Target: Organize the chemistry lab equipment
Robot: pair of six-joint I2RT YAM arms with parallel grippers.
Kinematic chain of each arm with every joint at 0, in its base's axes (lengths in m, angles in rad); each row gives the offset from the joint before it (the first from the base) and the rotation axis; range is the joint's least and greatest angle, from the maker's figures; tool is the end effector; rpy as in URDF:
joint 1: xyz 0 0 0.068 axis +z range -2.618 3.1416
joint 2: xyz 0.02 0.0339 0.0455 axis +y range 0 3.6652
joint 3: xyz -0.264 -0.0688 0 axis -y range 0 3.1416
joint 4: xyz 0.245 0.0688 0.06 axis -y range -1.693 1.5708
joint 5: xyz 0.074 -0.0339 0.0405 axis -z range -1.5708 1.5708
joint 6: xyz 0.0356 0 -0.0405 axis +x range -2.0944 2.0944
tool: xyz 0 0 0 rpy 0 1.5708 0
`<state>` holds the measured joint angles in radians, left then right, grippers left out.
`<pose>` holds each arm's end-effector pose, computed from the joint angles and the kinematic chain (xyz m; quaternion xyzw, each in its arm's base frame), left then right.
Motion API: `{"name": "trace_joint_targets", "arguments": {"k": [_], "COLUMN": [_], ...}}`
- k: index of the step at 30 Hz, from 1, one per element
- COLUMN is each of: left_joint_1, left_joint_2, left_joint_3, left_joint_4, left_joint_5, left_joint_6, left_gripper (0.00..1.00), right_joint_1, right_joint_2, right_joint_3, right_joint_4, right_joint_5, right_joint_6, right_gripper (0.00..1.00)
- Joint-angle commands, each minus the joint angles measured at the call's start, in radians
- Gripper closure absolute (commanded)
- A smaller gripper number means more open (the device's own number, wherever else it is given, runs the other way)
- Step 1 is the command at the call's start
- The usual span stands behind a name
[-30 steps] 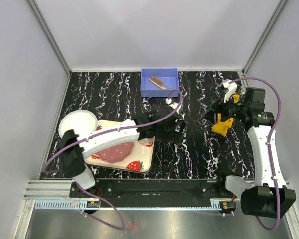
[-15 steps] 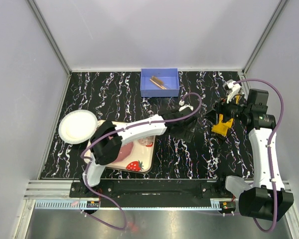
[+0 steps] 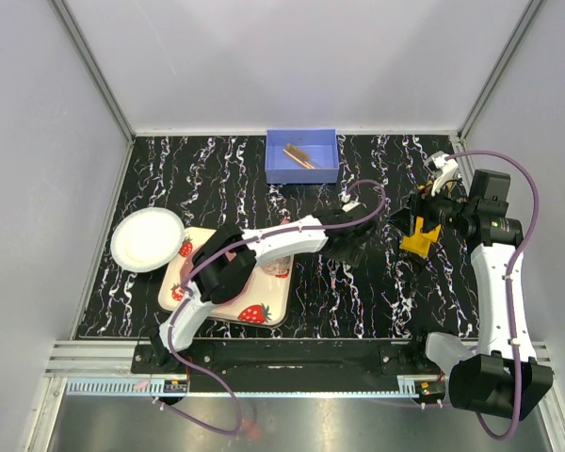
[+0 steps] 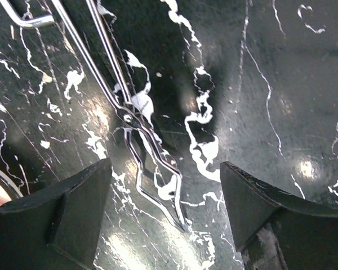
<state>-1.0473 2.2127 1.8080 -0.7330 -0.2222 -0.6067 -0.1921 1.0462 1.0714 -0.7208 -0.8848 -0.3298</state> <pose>0.2430 -0.4053 0.1850 0.1889 0.9524 -0.0838 0.2243 0.2068 -0.0122 0.3463 -0.2373 0.8042 0.2758 0.4700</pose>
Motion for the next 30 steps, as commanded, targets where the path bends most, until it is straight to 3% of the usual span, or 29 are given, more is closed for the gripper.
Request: {"name": "trace_joint_targets", "arguments": {"k": [1,9,17,30], "left_joint_1": [0.024,0.041,0.049,0.047], "left_joint_2": [0.03,0.067,0.056,0.032], "left_joint_3": [0.051,0.027,-0.002,-0.059], "left_joint_4": [0.043,0.063,0.072,-0.009], "left_joint_5": [-0.026,0.024,0.024,-0.034], "left_joint_6": [-0.001,-0.01,-0.002,0.019], "left_gripper": [0.2,0.29,0.51,0.51], "right_joint_1": [-0.007,-0.015,-0.018,-0.027], "right_joint_2": [-0.015,-0.015,-0.014,-0.011], "right_joint_3": [-0.001,-0.007,-0.007,-0.007], "right_joint_4": [0.04,0.041,0.043,0.046], "right_joint_5": [-0.036,-0.042,-0.048,-0.068], "right_joint_6": [0.014,0.017,0.02,0.031], "right_gripper": [0.24,0.24,0.24,0.24]}}
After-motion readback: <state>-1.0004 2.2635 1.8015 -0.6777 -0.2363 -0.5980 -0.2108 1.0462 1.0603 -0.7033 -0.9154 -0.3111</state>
